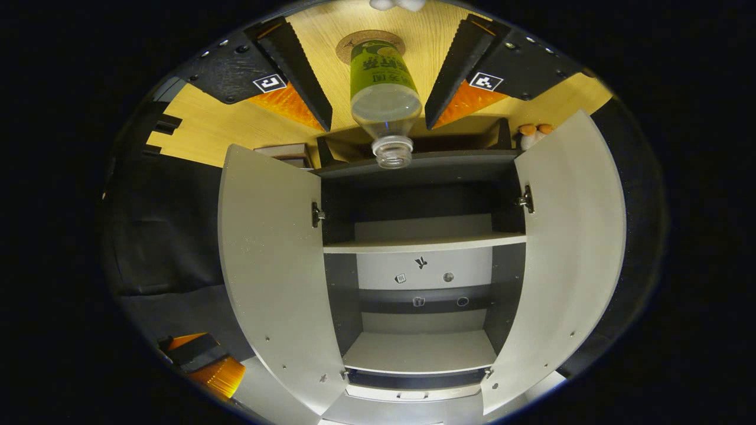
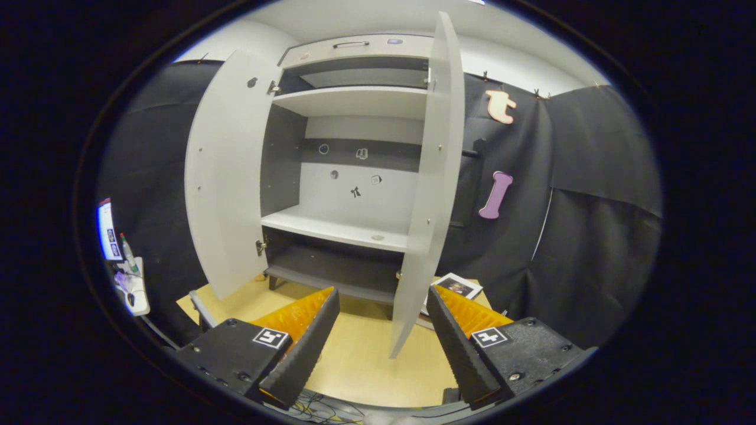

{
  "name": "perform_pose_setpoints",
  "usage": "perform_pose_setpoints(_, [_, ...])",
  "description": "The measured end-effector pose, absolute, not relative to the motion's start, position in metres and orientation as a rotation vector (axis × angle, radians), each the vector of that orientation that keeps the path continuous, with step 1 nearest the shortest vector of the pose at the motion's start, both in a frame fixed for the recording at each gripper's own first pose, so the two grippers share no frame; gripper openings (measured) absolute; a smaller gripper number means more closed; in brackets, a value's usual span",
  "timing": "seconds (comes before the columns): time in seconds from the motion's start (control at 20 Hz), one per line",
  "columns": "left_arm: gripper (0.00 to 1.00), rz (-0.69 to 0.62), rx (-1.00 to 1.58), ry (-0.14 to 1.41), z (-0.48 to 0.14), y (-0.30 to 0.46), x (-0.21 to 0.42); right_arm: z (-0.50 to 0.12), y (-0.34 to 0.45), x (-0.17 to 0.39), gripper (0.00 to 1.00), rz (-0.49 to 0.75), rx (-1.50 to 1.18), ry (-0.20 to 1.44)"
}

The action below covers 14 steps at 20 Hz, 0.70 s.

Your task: Grasp the bottle in the cabinet with the left hand and place it on the coaster, then close the right door with the right hand and the left door with the left hand.

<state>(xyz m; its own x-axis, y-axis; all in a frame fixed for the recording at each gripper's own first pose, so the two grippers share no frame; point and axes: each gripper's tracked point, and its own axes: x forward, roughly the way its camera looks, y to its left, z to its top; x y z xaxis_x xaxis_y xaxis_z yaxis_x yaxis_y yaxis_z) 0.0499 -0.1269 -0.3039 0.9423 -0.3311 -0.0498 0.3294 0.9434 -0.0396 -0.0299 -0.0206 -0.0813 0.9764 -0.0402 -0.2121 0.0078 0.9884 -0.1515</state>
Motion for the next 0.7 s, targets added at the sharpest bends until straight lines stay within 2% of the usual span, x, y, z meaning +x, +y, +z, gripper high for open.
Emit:
perform_pose_setpoints(0.4, [0.96, -0.210, -0.034, 0.027, -0.253, -0.088, 0.017, -0.084, -0.030, -0.056, 0.98, 0.025, -0.147, 0.218])
perform_pose_setpoints(0.7, [0.96, -0.037, -0.013, 0.084, -0.193, -0.052, -0.068, -0.072, -0.053, -0.084, 0.96, 0.135, -0.103, 0.184])
